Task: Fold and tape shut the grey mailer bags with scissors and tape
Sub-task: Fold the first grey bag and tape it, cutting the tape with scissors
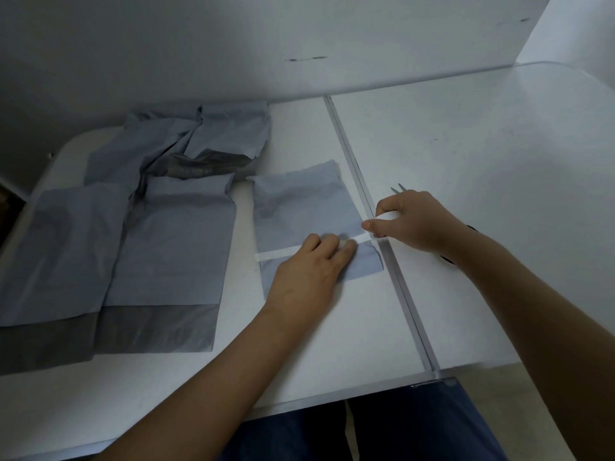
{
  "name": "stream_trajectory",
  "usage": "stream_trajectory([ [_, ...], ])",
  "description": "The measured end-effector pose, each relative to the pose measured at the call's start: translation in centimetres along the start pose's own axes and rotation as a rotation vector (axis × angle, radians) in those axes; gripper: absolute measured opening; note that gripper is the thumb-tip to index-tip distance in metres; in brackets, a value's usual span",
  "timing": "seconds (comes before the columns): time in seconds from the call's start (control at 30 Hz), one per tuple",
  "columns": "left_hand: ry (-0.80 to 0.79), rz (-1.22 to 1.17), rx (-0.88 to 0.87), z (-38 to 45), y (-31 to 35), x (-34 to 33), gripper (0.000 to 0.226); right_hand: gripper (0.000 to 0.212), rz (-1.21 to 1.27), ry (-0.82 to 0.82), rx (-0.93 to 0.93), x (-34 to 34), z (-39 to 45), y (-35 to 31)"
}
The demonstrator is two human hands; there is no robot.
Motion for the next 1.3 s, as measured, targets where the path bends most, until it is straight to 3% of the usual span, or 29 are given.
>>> stream_trajectory([
  [0.3,-0.055,0.048,0.033,0.2,0.7,0.4,0.067,0.035,-0.139,-0.038,-0.007,0.1,0.1,0.3],
  [0.4,-0.065,0.055,0.043,0.4,0.9,0.7,0.067,0.019,-0.19,-0.039,-0.007,-0.1,0.3,0.7],
  [0.53,-0.076,0.062,0.052,0.4,1.3,0.9,0.068,0.027,-0.221,-0.02,0.016,-0.1,0.3,0.9],
  [0.9,-0.075,0.068,0.019,1.0,1.3,1.3,0.062,0.022,0.009,0.052,0.028,-0.3,-0.5,1.7],
  [1.07,-0.086,0.105,0.007,1.1,1.3,1.4,0.068,0.046,0.027,0.032,-0.036,-0.7,-0.9,1.6],
  [1.3,-0.075,0.111,-0.007,1.2,1.2,1.3,0.069,0.033,0.1,0.107,-0.065,-0.9,-1.0,1.5],
])
Point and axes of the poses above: each hand's wrist, its own z-axis towards the middle knuckle, its own x-axis out of the back of the hand, y = z × x, the point moved 3 cm from there along z, towards the middle knuckle, and after that the axes turned 8 degrees about x, right-handed, at the moved point
